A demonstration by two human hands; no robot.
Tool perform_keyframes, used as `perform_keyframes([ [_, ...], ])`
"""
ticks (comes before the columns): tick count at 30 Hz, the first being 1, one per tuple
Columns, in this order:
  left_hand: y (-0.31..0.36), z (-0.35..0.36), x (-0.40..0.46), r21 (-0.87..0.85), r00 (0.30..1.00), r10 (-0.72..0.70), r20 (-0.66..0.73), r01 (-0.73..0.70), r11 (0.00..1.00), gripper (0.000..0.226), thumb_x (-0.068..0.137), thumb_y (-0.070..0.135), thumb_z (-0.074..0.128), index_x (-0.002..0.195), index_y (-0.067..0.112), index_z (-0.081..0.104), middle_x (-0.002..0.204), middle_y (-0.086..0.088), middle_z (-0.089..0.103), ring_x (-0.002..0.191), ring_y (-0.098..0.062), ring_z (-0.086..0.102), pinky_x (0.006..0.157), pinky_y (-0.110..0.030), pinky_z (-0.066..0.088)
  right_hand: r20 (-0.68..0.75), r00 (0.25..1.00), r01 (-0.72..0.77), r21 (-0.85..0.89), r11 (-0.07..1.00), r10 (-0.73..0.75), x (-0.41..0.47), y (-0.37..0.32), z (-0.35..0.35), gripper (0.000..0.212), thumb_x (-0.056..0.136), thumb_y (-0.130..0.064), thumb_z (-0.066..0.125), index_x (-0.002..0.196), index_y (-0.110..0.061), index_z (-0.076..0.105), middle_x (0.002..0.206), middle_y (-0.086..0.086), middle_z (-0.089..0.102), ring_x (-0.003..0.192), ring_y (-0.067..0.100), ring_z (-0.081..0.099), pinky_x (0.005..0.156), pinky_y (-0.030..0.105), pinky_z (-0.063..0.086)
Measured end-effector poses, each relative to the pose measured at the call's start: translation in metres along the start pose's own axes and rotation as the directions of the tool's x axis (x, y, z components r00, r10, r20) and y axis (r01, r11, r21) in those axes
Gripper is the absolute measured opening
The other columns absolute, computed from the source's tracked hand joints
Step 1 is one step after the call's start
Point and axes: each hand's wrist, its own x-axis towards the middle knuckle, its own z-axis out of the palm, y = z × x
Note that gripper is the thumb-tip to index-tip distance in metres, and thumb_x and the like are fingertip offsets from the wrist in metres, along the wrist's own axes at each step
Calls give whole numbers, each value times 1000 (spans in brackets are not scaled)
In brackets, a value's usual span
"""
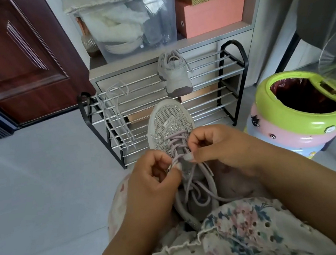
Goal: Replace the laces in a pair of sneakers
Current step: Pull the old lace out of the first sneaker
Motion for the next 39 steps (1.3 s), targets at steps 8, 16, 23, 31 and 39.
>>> perform_keyframes([
  [8, 5, 0, 18, -116, 952, -212, 221, 241, 964, 15, 84, 14, 64, 70, 11, 60, 62, -7, 55, 56, -19, 47, 53, -29, 43, 12, 1000, -5, 105, 994, 4, 7, 4, -9, 19, 84, -3, 63, 68, -10, 56, 56, -3, 53, 51, 4, 46, 51, 12, 38],
  [16, 1, -9, 38, -245, 902, -260, 345, 354, 903, 20, 90, 11, 58, 70, 9, 58, 59, -3, 56, 53, -11, 51, 52, -20, 45, 43, 998, 43, 123, 991, -49, 21, 9, -14, 19, 88, -5, 60, 72, -11, 52, 58, 2, 53, 54, 9, 44, 57, 21, 36],
  [23, -5, -17, 50, -310, 914, -148, 379, 276, 910, 17, 86, 18, 59, 74, 6, 60, 68, -8, 57, 65, -16, 52, 65, -24, 49, 125, 988, 26, 436, 900, -90, 27, 11, -24, 19, 70, -10, 75, 77, -9, 57, 57, -1, 54, 56, 11, 50, 62, 19, 44],
  [31, -10, -40, 62, -679, 897, -77, 436, 384, 626, 13, 83, 16, 67, 81, 7, 58, 59, -2, 44, 49, -11, 45, 62, -33, 57, 35, 994, 60, 632, 772, -106, 22, 1, -61, 16, 68, -10, 66, 78, -11, 54, 48, -3, 36, 42, 10, 32, 45, 23, 39],
  [39, -3, -76, 70, -9, 967, -82, 243, 87, 996, 21, 71, 36, 71, 73, 16, 67, 57, -9, 51, 45, -10, 38, 44, -21, 34, -124, 973, 155, -275, 949, -195, 19, 0, -79, 12, 74, -16, 75, 72, -18, 64, 64, 4, 53, 60, 17, 46, 57, 25, 39],
])
